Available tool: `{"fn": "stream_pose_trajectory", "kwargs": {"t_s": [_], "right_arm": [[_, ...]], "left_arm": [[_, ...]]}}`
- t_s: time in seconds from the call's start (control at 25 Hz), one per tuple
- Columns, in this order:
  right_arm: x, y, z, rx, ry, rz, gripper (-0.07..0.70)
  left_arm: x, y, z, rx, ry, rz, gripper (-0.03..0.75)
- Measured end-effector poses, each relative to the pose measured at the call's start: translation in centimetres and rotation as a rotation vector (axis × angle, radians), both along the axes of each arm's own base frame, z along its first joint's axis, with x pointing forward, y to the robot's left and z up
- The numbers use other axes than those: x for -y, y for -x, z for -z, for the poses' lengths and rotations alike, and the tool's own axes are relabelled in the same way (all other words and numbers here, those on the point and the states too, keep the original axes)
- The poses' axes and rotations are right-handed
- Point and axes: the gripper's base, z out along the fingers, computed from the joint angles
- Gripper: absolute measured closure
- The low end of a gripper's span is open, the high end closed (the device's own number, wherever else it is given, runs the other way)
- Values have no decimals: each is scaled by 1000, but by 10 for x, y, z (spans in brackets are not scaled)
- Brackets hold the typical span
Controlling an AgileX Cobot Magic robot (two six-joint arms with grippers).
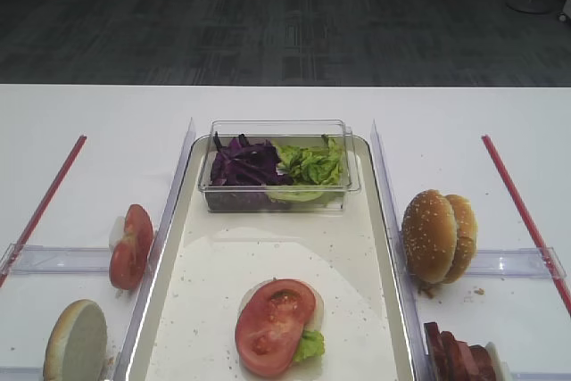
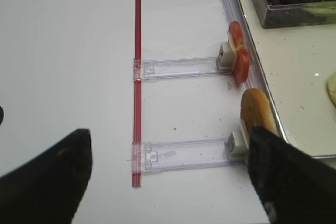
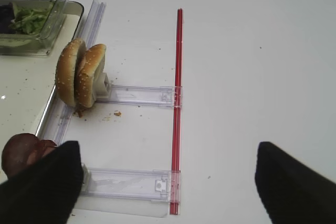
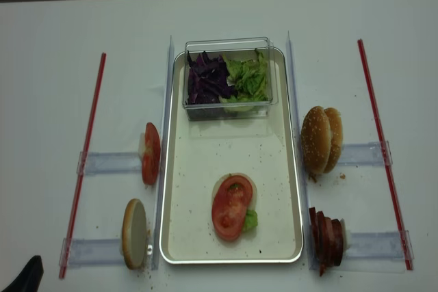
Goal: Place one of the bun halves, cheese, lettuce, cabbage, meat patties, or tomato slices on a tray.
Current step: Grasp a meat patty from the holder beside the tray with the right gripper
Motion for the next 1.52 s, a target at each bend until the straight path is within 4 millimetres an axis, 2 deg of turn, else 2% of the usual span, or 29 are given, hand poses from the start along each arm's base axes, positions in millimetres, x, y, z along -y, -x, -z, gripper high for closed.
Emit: {"fn": "stream_pose_trajectory", "kwargs": {"t_s": [0.8, 1.52], "right_arm": [[0, -3, 0, -20, -24, 14, -45], [5, -68, 11, -459, -67, 43, -45]], "left_arm": [[0, 0, 0, 0, 0, 0, 160], [0, 0, 0, 0, 0, 0, 160]]}}
